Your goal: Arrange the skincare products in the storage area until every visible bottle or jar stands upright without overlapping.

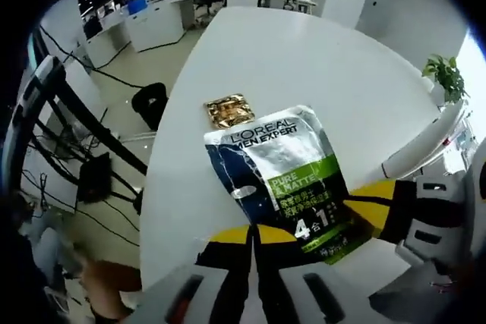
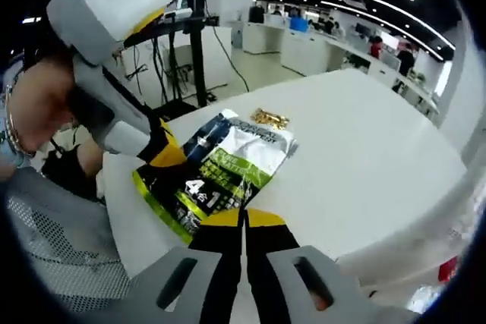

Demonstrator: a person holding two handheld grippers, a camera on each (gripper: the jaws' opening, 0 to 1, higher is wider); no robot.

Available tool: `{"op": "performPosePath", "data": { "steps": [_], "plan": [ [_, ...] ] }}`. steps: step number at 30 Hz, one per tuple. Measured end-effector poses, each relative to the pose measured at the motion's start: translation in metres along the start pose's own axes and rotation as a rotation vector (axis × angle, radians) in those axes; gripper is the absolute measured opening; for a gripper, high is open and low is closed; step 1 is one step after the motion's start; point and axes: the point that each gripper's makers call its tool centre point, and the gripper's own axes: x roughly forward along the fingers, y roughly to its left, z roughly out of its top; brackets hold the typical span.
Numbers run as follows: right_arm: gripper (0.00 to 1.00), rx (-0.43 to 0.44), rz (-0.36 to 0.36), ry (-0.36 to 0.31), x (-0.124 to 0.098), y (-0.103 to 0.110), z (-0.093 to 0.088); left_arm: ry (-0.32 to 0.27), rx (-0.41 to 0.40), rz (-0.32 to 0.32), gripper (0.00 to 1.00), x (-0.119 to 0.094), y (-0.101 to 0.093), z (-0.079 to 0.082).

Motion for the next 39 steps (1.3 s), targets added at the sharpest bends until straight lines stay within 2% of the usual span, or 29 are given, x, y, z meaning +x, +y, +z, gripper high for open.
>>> {"op": "performPosePath", "data": {
  "steps": [3,5,6,7,8,12,14,16,17,18,19,22,25,27,28,31,34,37,39],
  "plan": [
    [0.0,0.036,-0.009,-0.044,-0.01,-0.007,0.005,-0.067,-0.017,-0.058,0.01,-0.006,-0.007,0.011],
    [0.0,0.057,-0.017,-0.076,-0.017,-0.011,0.008,-0.132,-0.056,-0.124,0.01,-0.013,-0.014,0.021],
    [0.0,0.068,-0.025,-0.101,-0.024,-0.014,0.012,-0.168,-0.078,-0.186,0.01,-0.016,-0.019,0.026],
    [0.0,0.067,-0.027,-0.11,-0.026,-0.015,0.014,-0.187,-0.101,-0.224,0.01,-0.019,-0.022,0.029],
    [0.0,0.049,-0.027,-0.159,-0.033,-0.018,0.022,-0.194,-0.115,-0.241,0.01,-0.02,-0.022,0.03],
    [0.0,-0.012,-0.044,-0.258,-0.056,-0.026,0.04,-0.335,-0.258,-0.498,0.01,-0.044,-0.038,0.051],
    [0.0,-0.009,-0.032,-0.273,-0.063,-0.028,0.042,-0.381,-0.311,-0.607,0.02,-0.055,-0.044,0.058],
    [0.0,-0.005,-0.012,-0.285,-0.067,-0.028,0.043,-0.416,-0.339,-0.711,0.03,-0.066,-0.054,0.063],
    [0.0,-0.004,-0.004,-0.289,-0.068,-0.027,0.043,-0.423,-0.356,-0.786,0.04,-0.073,-0.062,0.064],
    [0.0,-0.005,0.002,-0.294,-0.069,-0.026,0.043,-0.423,-0.363,-0.827,0.05,-0.077,-0.067,0.064],
    [0.0,-0.011,0.001,-0.297,-0.071,-0.026,0.042,-0.419,-0.373,-0.84,0.05,-0.077,-0.07,0.064],
    [0.0,0.008,0.013,-0.31,-0.074,-0.027,0.041,-0.422,-0.294,-0.785,0.04,-0.073,-0.073,0.059],
    [0.0,0.065,0.032,-0.312,-0.077,-0.029,0.037,-0.413,-0.269,-0.793,0.03,-0.075,-0.081,0.058],
    [0.0,0.116,0.063,-0.33,-0.081,-0.027,0.037,-0.431,-0.239,-0.812,0.02,-0.081,-0.084,0.058],
    [0.0,0.14,0.076,-0.336,-0.082,-0.027,0.037,-0.435,-0.242,-0.831,0.01,-0.084,-0.085,0.059],
    [0.01,0.235,0.143,-0.38,-0.089,-0.024,0.042,-0.453,-0.296,-0.957,0.01,-0.102,-0.089,0.065],
    [0.01,0.344,0.213,-0.433,-0.095,-0.022,0.049,-0.487,-0.303,-1.082,0.01,-0.121,-0.093,0.069],
    [0.02,0.442,0.288,-0.462,-0.1,-0.019,0.053,-0.523,-0.288,-1.146,0.0,-0.133,-0.097,0.071],
    [0.03,0.477,0.327,-0.485,-0.102,-0.017,0.057,-0.535,-0.29,-1.184,0.0,-0.139,-0.098,0.072]
  ]
}}
